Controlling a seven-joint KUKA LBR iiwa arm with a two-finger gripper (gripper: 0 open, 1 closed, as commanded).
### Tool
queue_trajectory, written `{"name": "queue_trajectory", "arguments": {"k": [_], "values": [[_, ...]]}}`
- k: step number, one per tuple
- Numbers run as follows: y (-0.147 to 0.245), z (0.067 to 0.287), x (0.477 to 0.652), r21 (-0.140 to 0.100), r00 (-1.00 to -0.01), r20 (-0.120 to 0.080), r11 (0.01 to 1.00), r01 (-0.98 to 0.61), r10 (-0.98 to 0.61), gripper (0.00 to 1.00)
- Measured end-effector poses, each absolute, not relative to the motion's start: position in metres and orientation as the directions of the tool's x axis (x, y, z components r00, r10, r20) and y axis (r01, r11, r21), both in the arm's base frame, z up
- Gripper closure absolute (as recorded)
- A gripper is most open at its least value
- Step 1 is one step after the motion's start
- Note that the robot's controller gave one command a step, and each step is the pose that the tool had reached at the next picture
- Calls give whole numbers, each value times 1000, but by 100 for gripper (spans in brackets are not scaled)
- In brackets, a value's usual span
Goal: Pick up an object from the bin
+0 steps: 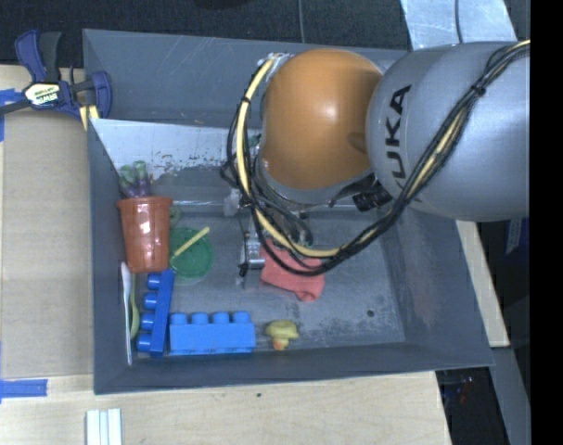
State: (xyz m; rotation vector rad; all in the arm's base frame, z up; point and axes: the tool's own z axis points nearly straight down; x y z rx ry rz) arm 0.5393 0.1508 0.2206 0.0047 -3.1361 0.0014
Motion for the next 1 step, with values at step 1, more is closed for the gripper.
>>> {"name": "queue_trajectory", "arguments": {"k": [1], "values": [[150,225,541,1,-1000,-3,1000,0,0,0]]}}
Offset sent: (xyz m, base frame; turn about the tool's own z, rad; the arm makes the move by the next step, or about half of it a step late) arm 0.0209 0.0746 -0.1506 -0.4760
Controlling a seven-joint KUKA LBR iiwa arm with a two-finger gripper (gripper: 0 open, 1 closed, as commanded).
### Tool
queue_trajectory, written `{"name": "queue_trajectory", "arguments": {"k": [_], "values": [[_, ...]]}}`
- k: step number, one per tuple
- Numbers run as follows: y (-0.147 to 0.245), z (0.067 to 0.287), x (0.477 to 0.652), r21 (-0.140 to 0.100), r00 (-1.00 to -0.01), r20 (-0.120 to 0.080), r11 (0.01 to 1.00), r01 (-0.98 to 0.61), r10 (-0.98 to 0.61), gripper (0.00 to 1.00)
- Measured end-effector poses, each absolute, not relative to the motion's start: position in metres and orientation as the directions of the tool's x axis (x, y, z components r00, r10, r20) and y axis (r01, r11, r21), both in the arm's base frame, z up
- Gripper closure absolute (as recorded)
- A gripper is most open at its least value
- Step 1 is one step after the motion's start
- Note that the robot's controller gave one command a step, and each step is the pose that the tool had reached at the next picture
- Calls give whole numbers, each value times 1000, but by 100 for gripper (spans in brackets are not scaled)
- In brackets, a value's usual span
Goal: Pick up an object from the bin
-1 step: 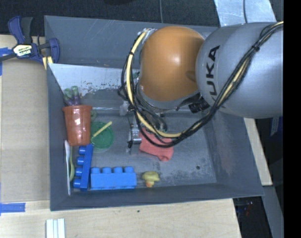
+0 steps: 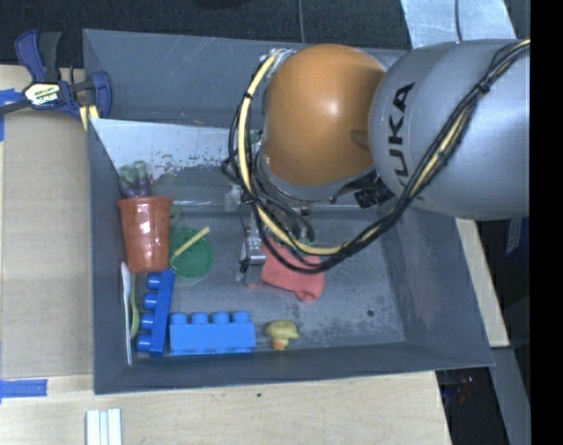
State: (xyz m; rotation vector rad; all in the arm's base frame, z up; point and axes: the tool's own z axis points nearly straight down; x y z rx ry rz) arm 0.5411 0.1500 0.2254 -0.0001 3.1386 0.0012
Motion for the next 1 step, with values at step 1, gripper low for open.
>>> {"name": "queue_trajectory", "arguments": {"k": [1], "values": [[179,167,549,0,-983,-5,983,-184,-184,0]]}}
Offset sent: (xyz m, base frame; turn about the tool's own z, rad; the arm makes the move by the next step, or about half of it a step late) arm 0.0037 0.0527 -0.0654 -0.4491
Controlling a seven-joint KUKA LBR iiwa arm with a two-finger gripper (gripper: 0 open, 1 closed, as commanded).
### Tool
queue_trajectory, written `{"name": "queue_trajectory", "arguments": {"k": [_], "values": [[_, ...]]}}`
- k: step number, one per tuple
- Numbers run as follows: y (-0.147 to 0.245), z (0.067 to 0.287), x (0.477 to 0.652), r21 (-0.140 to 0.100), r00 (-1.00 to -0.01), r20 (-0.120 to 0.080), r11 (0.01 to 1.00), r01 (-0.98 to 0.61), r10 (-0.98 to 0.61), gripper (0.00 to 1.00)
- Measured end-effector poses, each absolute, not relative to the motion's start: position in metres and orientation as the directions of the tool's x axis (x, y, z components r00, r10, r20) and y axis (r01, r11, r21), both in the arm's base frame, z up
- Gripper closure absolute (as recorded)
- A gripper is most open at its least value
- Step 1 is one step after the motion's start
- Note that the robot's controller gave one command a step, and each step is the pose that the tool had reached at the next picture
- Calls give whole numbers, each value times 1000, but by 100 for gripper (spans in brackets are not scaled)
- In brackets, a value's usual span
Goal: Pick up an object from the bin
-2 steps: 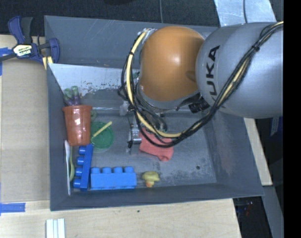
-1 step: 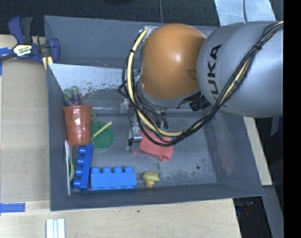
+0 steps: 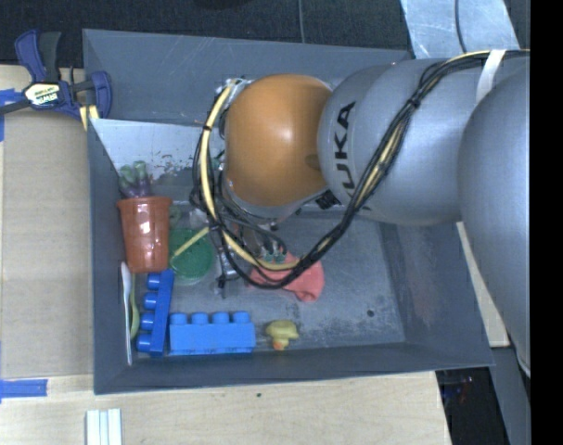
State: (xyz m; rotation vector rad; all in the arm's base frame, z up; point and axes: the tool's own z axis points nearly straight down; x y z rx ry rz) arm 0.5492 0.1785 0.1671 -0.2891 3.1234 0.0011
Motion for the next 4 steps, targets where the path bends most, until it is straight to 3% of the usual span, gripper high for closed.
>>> {"name": "queue_trajectory", "arguments": {"k": [2,3,4], "values": [[224,154,534,-2,-804,-4,804,-594,-594,0],[234,71,549,-4,-610,-19,611,-792,-792,0],[243,73,562,-13,-460,-12,460,-888,-888,100]]}}
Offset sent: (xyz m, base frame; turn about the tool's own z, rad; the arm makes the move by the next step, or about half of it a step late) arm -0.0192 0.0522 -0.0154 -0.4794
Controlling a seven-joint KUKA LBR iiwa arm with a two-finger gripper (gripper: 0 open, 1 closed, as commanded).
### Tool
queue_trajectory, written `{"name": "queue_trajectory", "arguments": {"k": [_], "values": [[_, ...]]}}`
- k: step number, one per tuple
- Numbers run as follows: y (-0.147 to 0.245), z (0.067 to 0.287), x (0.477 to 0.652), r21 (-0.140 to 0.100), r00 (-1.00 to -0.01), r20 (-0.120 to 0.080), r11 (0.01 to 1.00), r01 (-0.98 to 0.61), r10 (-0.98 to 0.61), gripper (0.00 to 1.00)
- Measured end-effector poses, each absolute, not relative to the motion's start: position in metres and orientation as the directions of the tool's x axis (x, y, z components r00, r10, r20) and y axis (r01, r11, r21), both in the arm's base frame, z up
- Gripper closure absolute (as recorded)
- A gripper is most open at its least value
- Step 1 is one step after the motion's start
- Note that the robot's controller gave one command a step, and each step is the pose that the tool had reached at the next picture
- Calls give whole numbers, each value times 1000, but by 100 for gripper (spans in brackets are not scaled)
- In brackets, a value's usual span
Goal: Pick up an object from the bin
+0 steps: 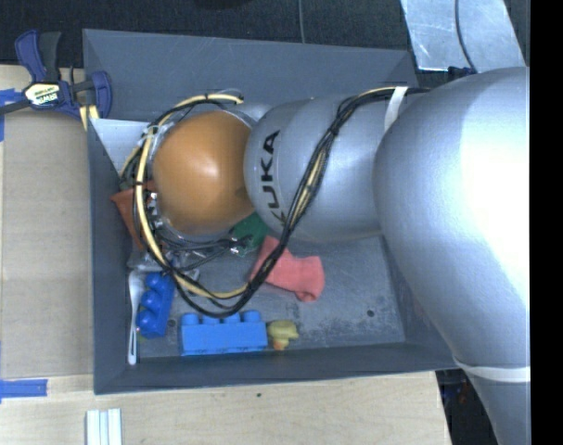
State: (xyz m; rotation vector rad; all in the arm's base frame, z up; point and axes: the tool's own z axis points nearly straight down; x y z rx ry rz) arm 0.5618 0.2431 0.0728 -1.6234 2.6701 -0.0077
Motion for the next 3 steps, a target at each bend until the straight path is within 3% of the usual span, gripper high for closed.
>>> {"name": "queue_trajectory", "arguments": {"k": [1,3], "values": [[243,73,562,-13,-460,-12,460,-888,-888,100],[244,136,560,-10,-461,-12,461,-887,-887,100]]}}
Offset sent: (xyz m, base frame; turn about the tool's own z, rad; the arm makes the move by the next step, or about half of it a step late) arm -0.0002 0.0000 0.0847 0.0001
